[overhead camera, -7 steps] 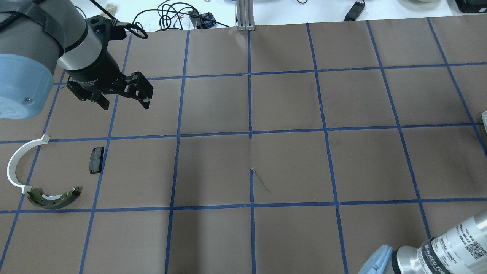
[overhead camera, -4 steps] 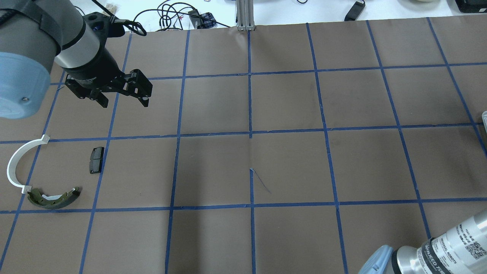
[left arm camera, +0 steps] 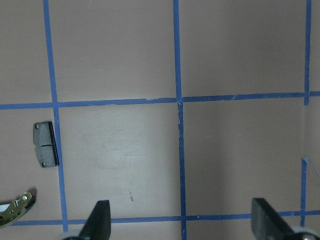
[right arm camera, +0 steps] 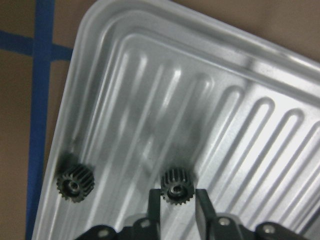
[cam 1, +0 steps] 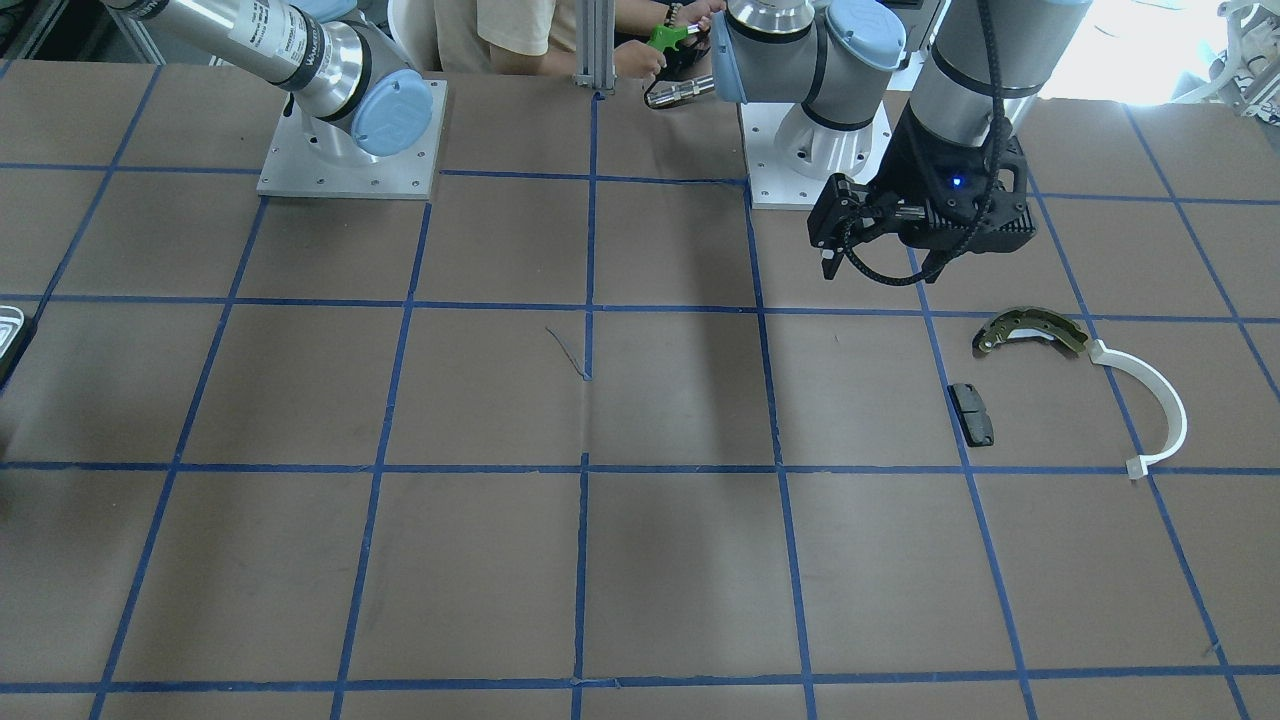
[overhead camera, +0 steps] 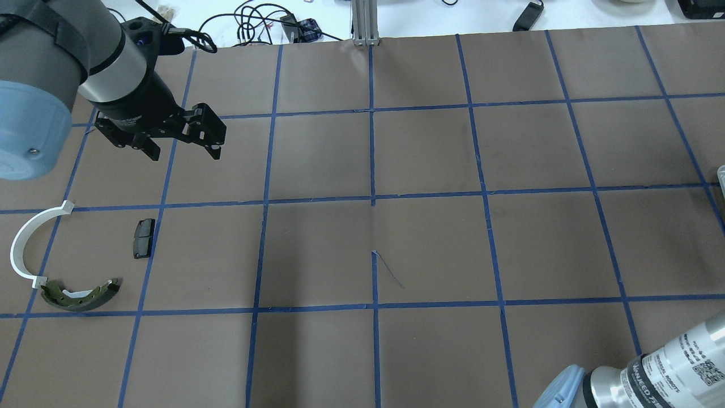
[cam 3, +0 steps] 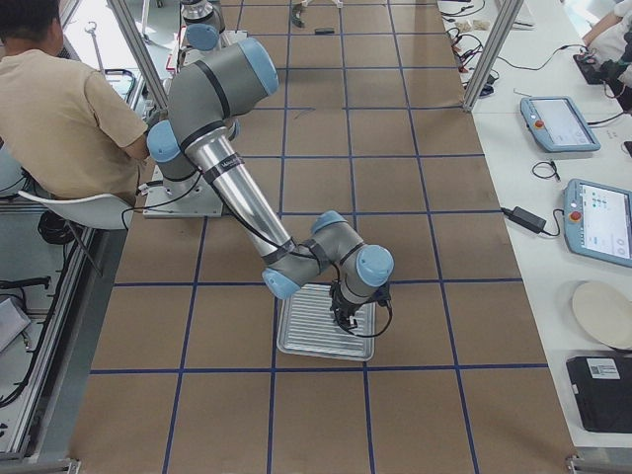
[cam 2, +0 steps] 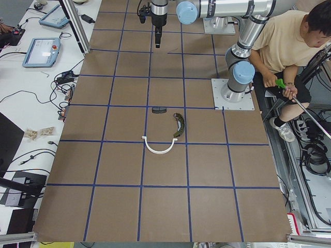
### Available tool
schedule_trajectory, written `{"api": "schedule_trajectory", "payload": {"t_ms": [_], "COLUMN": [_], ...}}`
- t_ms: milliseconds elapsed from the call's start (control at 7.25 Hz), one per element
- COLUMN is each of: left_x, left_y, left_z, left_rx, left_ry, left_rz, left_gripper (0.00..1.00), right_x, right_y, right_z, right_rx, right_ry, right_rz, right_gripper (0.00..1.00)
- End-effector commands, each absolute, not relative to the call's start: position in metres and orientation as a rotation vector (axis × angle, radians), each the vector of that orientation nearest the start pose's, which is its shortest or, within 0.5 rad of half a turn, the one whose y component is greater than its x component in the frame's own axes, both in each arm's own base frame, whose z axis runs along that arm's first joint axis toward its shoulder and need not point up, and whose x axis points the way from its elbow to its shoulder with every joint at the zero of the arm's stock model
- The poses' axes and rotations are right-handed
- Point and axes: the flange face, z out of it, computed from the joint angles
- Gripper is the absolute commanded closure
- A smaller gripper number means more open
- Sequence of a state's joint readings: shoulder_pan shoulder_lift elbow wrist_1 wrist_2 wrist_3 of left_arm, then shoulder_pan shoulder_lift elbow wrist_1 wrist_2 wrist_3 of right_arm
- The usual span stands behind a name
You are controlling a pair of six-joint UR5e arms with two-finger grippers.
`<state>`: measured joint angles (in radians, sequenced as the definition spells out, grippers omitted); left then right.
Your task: Place bearing gear from tray to pile
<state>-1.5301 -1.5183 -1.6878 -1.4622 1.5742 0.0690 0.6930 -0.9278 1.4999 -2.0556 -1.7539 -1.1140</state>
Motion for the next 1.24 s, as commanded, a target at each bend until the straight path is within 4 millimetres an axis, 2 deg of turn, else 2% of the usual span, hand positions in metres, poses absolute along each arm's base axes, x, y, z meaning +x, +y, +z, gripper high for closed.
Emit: {"api": "schedule_trajectory", "payload": {"t_ms": [0,138,276,414,552,690,966,1103], "left_x": [-0.115,-0.116,-0.116,-0.115,-0.114,-0.114,-0.111,-0.113], "left_y": [-0.477,-0.476,-0.475,-0.474,-0.474,-0.474,-0.476,-0.471], "left_z": [0.465,0.466,0.464,0.464,0.464,0.464,0.456,0.441], "left_rx": [0.048,0.050,0.048,0.050,0.048,0.048,0.038,0.041], "left_ry": [3.135,3.137,3.136,3.130,3.123,3.124,3.125,3.139], "left_rz": [-0.062,-0.065,-0.055,-0.045,-0.044,-0.044,-0.018,0.029], "left_gripper": [0.00,0.00,0.00,0.00,0.00,0.00,0.00,0.00], "right_x": [-0.446,-0.443,-0.435,-0.394,-0.329,-0.265,-0.099,-0.011], "right_y": [-0.520,-0.522,-0.523,-0.535,-0.556,-0.567,-0.582,-0.580], "right_z": [0.192,0.199,0.231,0.274,0.307,0.325,0.333,0.326], "right_rx": [-0.346,-0.347,-0.336,-0.292,-0.356,-0.348,-0.322,-0.276], "right_ry": [3.144,3.154,3.194,3.224,3.239,3.246,3.259,3.244], "right_rz": [0.310,0.301,0.270,0.232,0.212,0.196,0.161,0.150], "right_gripper": [1.00,1.00,1.00,1.00,1.00,1.00,1.00,1.00]}}
